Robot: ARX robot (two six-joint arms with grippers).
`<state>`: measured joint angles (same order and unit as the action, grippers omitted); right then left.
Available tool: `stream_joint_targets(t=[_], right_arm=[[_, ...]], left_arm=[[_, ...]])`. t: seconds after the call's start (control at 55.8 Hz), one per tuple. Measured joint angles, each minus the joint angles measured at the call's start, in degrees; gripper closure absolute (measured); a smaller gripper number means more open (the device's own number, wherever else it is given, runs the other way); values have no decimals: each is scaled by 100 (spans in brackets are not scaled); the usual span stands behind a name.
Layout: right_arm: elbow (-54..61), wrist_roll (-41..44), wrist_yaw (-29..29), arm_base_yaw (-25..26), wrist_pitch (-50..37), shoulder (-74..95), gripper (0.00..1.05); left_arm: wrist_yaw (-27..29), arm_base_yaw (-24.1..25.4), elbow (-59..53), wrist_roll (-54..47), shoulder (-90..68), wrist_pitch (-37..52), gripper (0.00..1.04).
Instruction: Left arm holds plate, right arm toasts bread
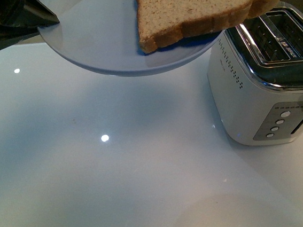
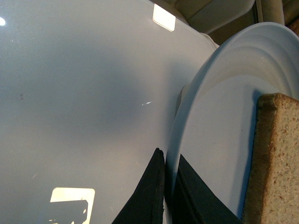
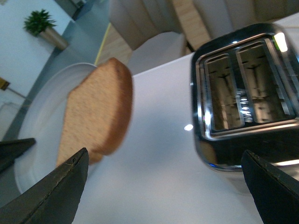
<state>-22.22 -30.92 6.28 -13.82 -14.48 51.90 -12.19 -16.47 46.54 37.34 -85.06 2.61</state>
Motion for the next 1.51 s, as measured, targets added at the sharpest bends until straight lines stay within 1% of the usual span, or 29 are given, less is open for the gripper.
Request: stream_joint_targets(t=[0.125,0.233,0.359,0.484,0.52,0.592,0.61,0.645,0.663,0.717,0.735,0.771,0.789,0.807,0.914,0.932,0.95,1.04,1.112,1.255,1.398,1.452,1.506], right_arm=[[-282,-472,334,-149,-743,1008,9],[-420,-905,531,-192,-1202,1646,9],[-516,-1355,708,-205,-1670,2188,9],[-603,-1709,752,-258,-2028,2538,9],[-625,-1786,754,-275,-2081,2612,12],[-654,-1884,748,-337,-2135,2743,25],[-656,-1908,745,-358,-2153,2774,31],[-658,-1917,721,-382,-2151,2789,37],[-658,-1917,721,-385,-2153,2789,37],[-669,-1930,717,-422,-2153,2796,48],[-675,-1932,717,-437,-2151,2796,53],[-684,-1932,715,-448,-2151,2796,59],[-688,-1932,715,-455,-2151,2796,63],[-688,-1932,713,-455,-2151,2796,64],[-697,-1937,734,-455,-2153,2771,80],[-697,-1950,756,-455,-2153,2754,84],[-697,-1950,758,-455,-2153,2750,85],[-697,-1952,813,-444,-2153,2651,97],[-717,-1971,861,-411,-2149,2538,102],[-859,-2059,1001,-138,-2022,2022,102],[-1327,-2098,1226,529,-1759,1429,102],[-1475,-2046,1213,730,-1644,1349,102],[-1657,-1825,1058,940,-1438,1294,102]], left_arm=[[-20,2,0,4,0,0,102],[-39,13,0,4,0,0,102],[-66,35,0,4,0,-2,102],[-90,35,0,4,0,-2,102],[-94,35,0,4,0,-2,102],[-107,37,0,7,0,-2,102],[-109,37,0,7,0,-2,102],[-109,37,0,9,0,-2,102],[-109,37,0,7,0,-2,102],[-111,37,0,7,0,-2,102],[-114,37,0,7,0,-2,102],[-114,35,0,7,0,-2,102],[-116,35,0,7,0,-2,102],[-116,35,0,7,0,-2,102],[-127,37,0,7,0,0,102],[-129,37,0,7,0,0,102],[-129,37,0,7,0,0,102],[-131,37,0,7,0,0,102],[-133,35,0,13,0,4,102],[-136,37,0,48,0,15,102],[-133,37,-2,48,0,15,102],[-136,37,-2,48,0,15,102],[-136,35,-2,48,0,15,102]])
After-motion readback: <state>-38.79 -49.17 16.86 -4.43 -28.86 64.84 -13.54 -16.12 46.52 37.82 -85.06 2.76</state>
